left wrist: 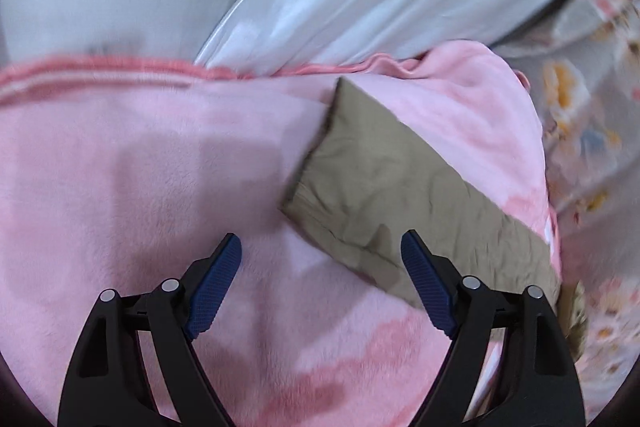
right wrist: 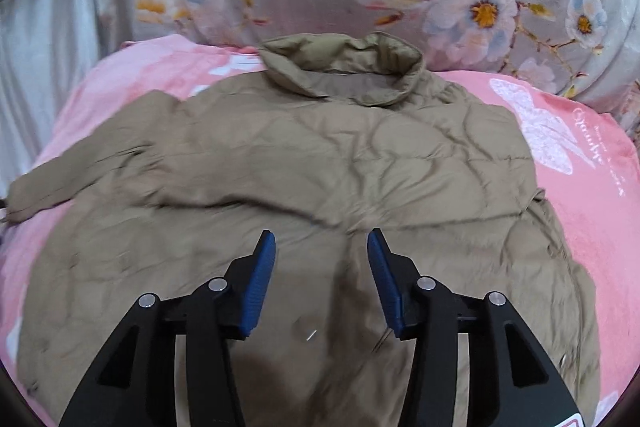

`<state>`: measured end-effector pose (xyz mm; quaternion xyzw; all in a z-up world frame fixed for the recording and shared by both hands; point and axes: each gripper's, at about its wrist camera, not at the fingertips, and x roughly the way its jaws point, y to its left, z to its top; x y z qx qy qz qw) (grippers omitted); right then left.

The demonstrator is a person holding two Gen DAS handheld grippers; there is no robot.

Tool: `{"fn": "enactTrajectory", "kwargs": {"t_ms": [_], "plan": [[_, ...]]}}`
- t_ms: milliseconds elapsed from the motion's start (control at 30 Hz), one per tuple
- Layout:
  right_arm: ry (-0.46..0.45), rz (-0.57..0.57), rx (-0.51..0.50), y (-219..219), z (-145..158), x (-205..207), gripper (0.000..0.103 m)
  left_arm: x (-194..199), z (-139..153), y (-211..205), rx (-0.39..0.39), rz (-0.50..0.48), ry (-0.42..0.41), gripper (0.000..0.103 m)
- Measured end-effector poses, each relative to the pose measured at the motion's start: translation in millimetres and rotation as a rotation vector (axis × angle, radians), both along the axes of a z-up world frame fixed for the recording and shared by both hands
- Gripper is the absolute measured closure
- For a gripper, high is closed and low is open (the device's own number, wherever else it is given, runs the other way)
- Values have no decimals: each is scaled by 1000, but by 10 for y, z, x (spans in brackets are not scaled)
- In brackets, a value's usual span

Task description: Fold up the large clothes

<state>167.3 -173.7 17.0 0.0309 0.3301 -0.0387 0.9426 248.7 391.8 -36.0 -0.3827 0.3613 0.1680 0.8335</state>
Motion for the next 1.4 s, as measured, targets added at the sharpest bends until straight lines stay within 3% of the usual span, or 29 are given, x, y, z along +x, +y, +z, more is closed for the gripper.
{"fn": "enactTrajectory", "kwargs": {"t_ms": [33, 133, 200, 300, 400, 500, 667, 800, 933, 1067, 1133, 1267, 1400], "plan": [[1, 10, 9, 36, -5, -62, 55, 9, 2, -3, 8, 5, -6, 27], [6, 3, 42, 99, -60, -255, 55, 131, 49, -116, 38, -37, -11, 46], [5, -3, 66, 128, -112, -388, 55, 203, 52, -182, 51, -59, 2, 65], [5, -7, 61, 184, -186, -518, 55, 297, 198, -419, 173, -91, 16, 80], [0, 0, 19, 270, -264, -593, 54, 226, 495, -646, 280, -110, -56, 95], [-1, -1, -7, 315, -293, -608, 52, 201, 852, -954, 322, -164, -145, 98], [5, -5, 37, 237, -314, -604, 46, 153, 1441, -1616, 350, -306, -285, 99], [4, 0, 72, 192, -320, -607, 45, 137, 1670, -2263, 316, -478, -342, 99], [9, 3, 101, 157, -332, -599, 45, 71, 1562, -2951, 279, -645, -347, 99], [8, -4, 163, 58, -348, -605, 45, -26, 1245, -3557, 257, -787, -304, 97], [9, -7, 188, 15, -350, -607, 45, -26, 980, -3752, 192, -843, -257, 89], [17, 3, 218, -48, -296, -589, 44, -88, 649, -3843, 117, -856, -210, 38], [9, 49, 311, -151, -109, -419, 43, -255, 632, -3607, 97, -798, -257, 32]]}}
